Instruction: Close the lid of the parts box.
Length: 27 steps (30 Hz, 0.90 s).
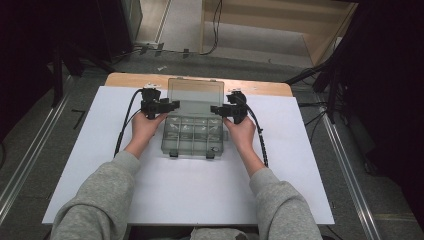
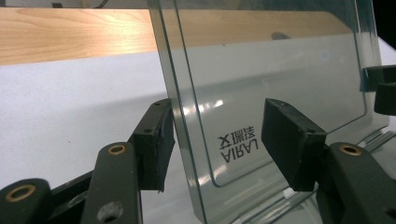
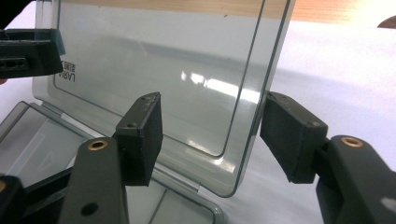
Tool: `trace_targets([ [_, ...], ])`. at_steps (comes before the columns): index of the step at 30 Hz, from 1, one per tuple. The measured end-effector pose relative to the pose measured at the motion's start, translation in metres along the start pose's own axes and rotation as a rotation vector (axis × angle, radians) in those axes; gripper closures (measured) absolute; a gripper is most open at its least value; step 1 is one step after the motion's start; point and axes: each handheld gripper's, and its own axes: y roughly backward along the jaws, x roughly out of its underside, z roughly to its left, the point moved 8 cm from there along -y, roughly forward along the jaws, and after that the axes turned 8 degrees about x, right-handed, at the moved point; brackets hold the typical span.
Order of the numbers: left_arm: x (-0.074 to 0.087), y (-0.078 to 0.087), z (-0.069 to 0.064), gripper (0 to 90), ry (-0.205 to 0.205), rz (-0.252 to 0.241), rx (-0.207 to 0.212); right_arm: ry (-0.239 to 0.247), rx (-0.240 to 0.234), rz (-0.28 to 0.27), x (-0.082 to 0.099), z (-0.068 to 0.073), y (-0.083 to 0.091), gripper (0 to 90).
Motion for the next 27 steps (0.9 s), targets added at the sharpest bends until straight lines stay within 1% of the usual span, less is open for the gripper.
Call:
trace_targets([
  [2, -0.001, 0.002, -0.001, 44.4, 0.007, -0.005, 0.005, 0.000, -0.009, -0.008, -0.001, 0.001, 0.002, 37.8],
  [5, -0.003, 0.004, -0.003, 44.4, -0.013, -0.002, 0.001, -0.003, -0.021, -0.011, -0.002, 0.002, 0.005, 37.8],
  [9, -0.004, 0.008, -0.006, 44.9, -0.025, -0.001, 0.002, 0.014, -0.016, -0.014, -0.003, 0.003, 0.009, 37.9],
  [15, -0.005, 0.013, -0.010, 45.0, -0.073, 0.008, -0.014, 0.030, -0.021, -0.026, -0.003, 0.004, 0.015, 38.1],
  [18, -0.005, 0.015, -0.011, 45.8, -0.079, 0.012, -0.018, 0.027, -0.030, -0.031, -0.003, 0.005, 0.017, 38.2],
  [21, -0.005, 0.018, -0.013, 45.8, -0.075, 0.010, -0.012, 0.034, -0.026, -0.031, -0.003, 0.005, 0.018, 38.2],
  [25, -0.005, 0.021, -0.014, 45.8, -0.077, 0.003, -0.005, 0.039, -0.035, -0.037, -0.003, 0.007, 0.020, 38.2],
  [27, -0.005, 0.022, -0.015, 45.8, -0.086, 0.003, -0.007, 0.045, -0.035, -0.043, -0.003, 0.008, 0.022, 38.2],
])
